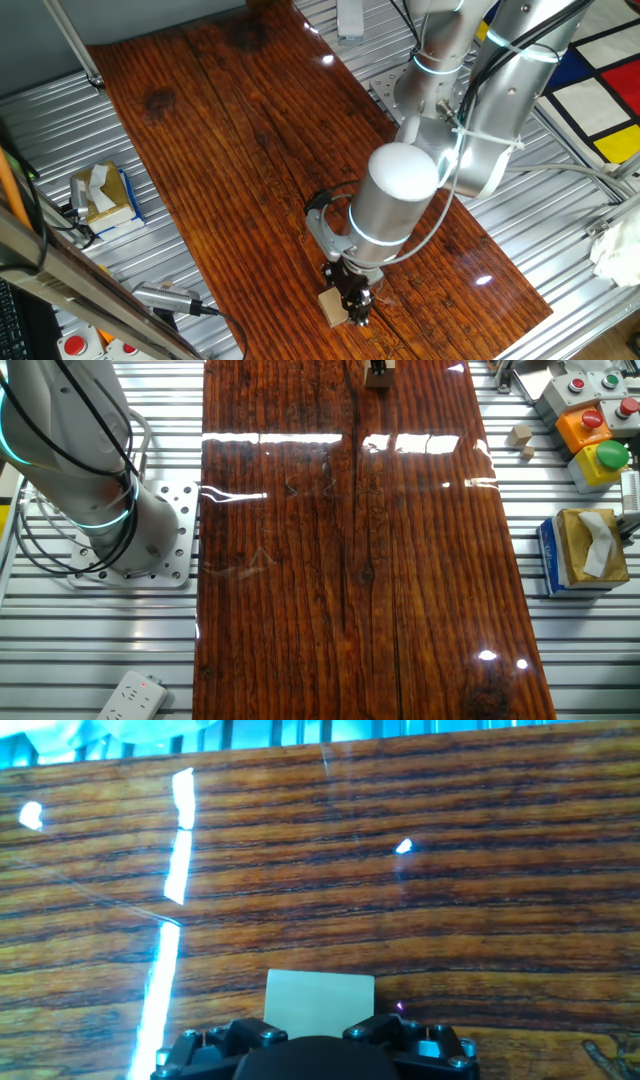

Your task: Pick up the small block on the left and move it to the right

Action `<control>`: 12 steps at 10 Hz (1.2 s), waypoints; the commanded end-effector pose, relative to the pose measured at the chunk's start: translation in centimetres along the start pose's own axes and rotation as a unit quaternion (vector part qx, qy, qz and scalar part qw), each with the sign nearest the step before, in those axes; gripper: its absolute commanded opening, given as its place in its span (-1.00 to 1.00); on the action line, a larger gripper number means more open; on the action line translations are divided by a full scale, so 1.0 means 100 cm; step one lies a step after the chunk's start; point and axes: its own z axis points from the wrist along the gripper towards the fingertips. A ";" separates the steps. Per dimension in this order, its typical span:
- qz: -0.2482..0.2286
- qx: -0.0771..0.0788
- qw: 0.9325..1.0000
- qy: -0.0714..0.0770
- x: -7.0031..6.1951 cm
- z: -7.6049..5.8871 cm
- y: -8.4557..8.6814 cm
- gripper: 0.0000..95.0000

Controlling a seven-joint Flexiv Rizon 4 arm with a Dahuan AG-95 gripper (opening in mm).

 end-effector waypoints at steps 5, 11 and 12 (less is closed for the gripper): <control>-0.004 0.008 1.000 0.016 -0.010 -0.035 -0.005 -0.60; -0.013 0.009 1.000 0.023 -0.015 -0.057 -0.016 -1.00; -0.017 0.008 1.000 0.024 -0.017 -0.060 -0.021 -1.00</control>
